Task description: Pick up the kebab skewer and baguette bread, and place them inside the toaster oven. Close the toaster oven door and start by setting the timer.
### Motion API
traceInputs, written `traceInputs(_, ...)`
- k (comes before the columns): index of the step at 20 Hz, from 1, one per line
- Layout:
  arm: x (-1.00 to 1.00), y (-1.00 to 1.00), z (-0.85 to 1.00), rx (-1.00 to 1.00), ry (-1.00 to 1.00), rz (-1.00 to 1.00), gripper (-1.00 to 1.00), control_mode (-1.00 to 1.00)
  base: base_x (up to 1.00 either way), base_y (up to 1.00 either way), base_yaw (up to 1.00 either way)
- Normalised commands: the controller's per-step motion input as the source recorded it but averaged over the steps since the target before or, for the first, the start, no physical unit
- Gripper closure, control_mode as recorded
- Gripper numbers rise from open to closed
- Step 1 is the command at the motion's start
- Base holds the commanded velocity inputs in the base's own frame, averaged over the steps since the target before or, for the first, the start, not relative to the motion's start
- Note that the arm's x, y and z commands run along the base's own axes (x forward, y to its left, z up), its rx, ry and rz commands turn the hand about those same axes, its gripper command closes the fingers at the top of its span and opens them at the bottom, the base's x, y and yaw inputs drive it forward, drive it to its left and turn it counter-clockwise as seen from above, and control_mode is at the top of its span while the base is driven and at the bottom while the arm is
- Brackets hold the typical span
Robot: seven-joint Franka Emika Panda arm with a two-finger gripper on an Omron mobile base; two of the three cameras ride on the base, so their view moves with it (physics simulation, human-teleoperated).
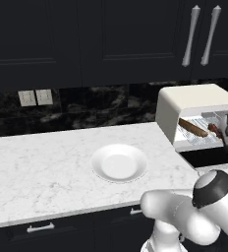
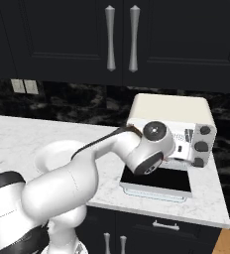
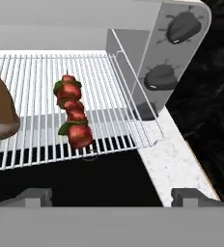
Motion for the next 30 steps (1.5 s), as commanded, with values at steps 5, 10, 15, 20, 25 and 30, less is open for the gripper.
traceInputs(5, -0.60, 0.00, 0.00, 0.05, 0.44, -0.43, -1.00, -1.00, 0.00, 0.00, 0.00)
traceInputs(10, -0.21, 0.00, -0.04, 0.16, 0.26, -0.30, -1.00, -1.00, 0.00, 0.00, 0.00)
traceInputs(15, 0.00, 0.00, -0.18, 0.19, 0.14, -0.22, -1.00, -1.00, 0.00, 0.00, 0.00)
traceInputs(20, 0.10, 0.00, -0.42, 0.20, 0.01, -0.15, -1.00, -1.00, 0.00, 0.00, 0.00)
traceInputs(25, 0.17, 0.02, -0.37, 0.09, 0.00, -0.10, -1.00, -1.00, 0.00, 0.00, 0.00)
traceInputs(30, 0.17, 0.01, -0.42, 0.01, -0.01, -0.06, -1.00, -1.00, 0.00, 0.00, 0.00)
